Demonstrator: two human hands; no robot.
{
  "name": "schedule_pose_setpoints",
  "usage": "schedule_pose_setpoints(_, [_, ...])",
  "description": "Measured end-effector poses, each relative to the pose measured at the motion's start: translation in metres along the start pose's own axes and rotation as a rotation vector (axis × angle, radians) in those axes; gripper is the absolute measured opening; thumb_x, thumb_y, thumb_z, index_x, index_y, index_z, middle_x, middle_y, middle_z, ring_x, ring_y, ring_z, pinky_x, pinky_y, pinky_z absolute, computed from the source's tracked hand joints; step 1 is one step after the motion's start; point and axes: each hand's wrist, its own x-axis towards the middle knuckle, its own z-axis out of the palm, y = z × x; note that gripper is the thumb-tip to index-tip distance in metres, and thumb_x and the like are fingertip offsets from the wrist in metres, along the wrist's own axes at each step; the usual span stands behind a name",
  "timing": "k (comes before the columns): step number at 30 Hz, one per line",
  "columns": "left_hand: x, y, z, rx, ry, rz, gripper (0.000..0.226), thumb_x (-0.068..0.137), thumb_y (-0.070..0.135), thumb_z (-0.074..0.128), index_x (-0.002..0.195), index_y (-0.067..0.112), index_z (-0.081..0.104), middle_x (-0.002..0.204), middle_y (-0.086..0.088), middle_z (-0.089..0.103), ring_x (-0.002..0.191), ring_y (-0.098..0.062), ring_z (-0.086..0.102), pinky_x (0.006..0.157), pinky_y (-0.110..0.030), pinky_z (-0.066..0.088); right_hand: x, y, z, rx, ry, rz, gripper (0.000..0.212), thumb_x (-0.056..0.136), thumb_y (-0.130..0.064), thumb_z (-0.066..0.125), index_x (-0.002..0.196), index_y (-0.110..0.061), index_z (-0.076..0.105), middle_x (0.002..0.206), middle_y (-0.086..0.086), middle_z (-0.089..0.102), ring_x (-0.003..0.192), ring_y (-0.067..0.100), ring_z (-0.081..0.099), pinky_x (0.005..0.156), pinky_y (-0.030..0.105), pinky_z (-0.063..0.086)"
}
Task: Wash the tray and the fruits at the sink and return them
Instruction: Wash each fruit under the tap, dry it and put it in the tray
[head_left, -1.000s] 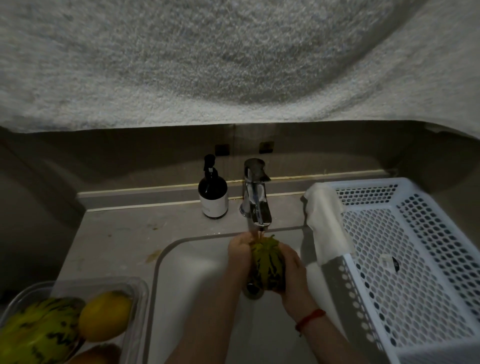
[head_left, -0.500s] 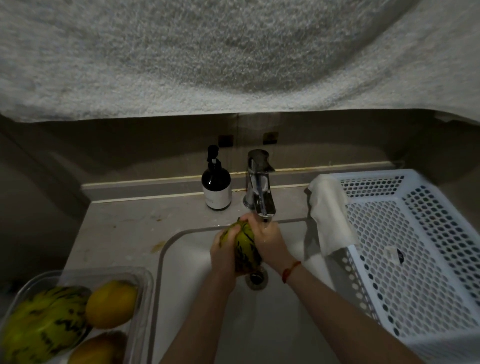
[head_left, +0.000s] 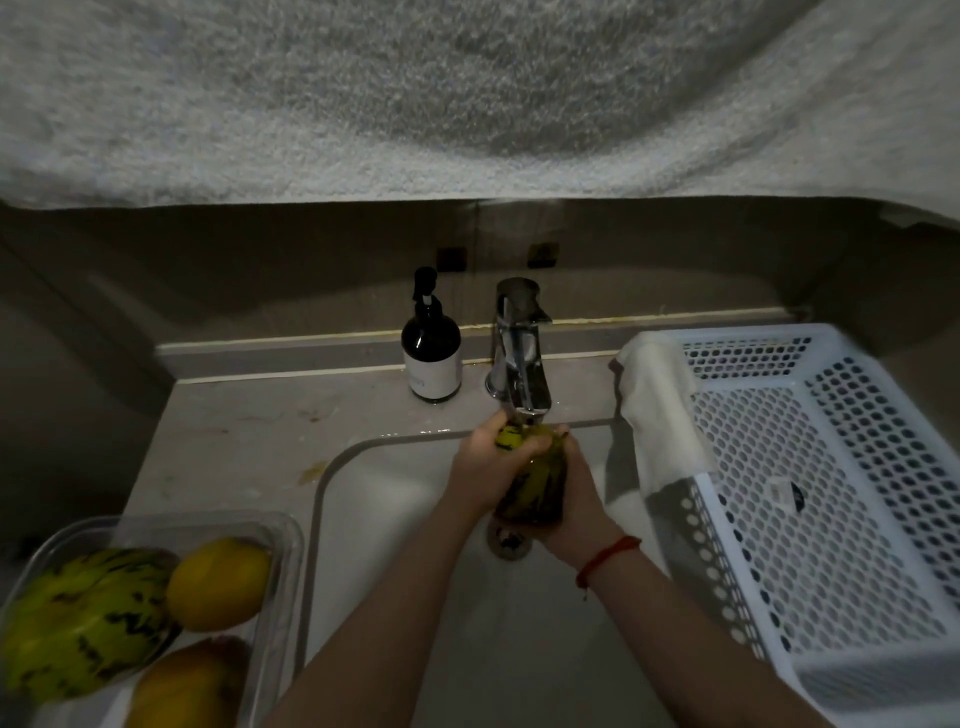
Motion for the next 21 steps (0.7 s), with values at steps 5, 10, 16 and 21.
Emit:
schedule_pose_setpoints(5, [0.001, 0.006, 0.012, 0.09, 0.002, 0.038, 0.043, 0.066, 0.063, 0.064, 0.08, 0.023, 0.067, 0.087, -0.002, 0.07, 0.086, -0.018, 0.064, 0.082, -0.036, 0.053, 0.003, 0.001, -0.021, -0.022, 0.009, -0.023, 0.054, 0.092, -0.06, 0.032, 0.12, -0.021, 0.058, 0.105, 0.011, 0.066, 0.098, 0.03, 0.059, 0.078, 0.048, 0.049])
schedule_pose_setpoints(10, [0.01, 0.014, 0.023, -0.096, -0.121, -0.04, 0.032, 0.087, 0.039, 0.058, 0.09, 0.01, 0.071, 0.101, -0.013, 0.07, 0.101, -0.024, 0.063, 0.1, -0.042, 0.044, 0.004, 0.002, -0.035, 0.007, 0.089, -0.002, 0.063, 0.091, -0.064, 0.03, 0.12, -0.017, 0.058, 0.109, 0.015, 0.061, 0.097, 0.031, 0.058, 0.074, 0.045, 0.049])
schedule_pose_setpoints(16, [0.025, 0.014, 0.023, -0.305, -0.093, -0.073, 0.016, 0.094, 0.007, 0.053, 0.091, -0.003, 0.065, 0.086, -0.007, 0.068, 0.081, -0.014, 0.063, 0.084, -0.026, 0.05, -0.001, -0.007, -0.039, -0.01, 0.162, -0.048, 0.059, 0.088, -0.062, 0.036, 0.084, -0.014, 0.069, 0.081, 0.012, 0.068, 0.081, 0.028, 0.059, 0.065, 0.035, 0.049])
schedule_pose_setpoints(21, [0.014, 0.004, 0.025, -0.558, 0.189, -0.233, 0.027, 0.093, 0.004, 0.05, 0.07, 0.007, 0.065, 0.065, -0.003, 0.065, 0.068, -0.018, 0.062, 0.063, -0.027, 0.053, 0.001, -0.01, -0.034, -0.234, 0.152, -0.14, 0.055, 0.092, -0.057, 0.033, 0.104, -0.015, 0.066, 0.099, 0.013, 0.066, 0.087, 0.032, 0.061, 0.062, 0.036, 0.053])
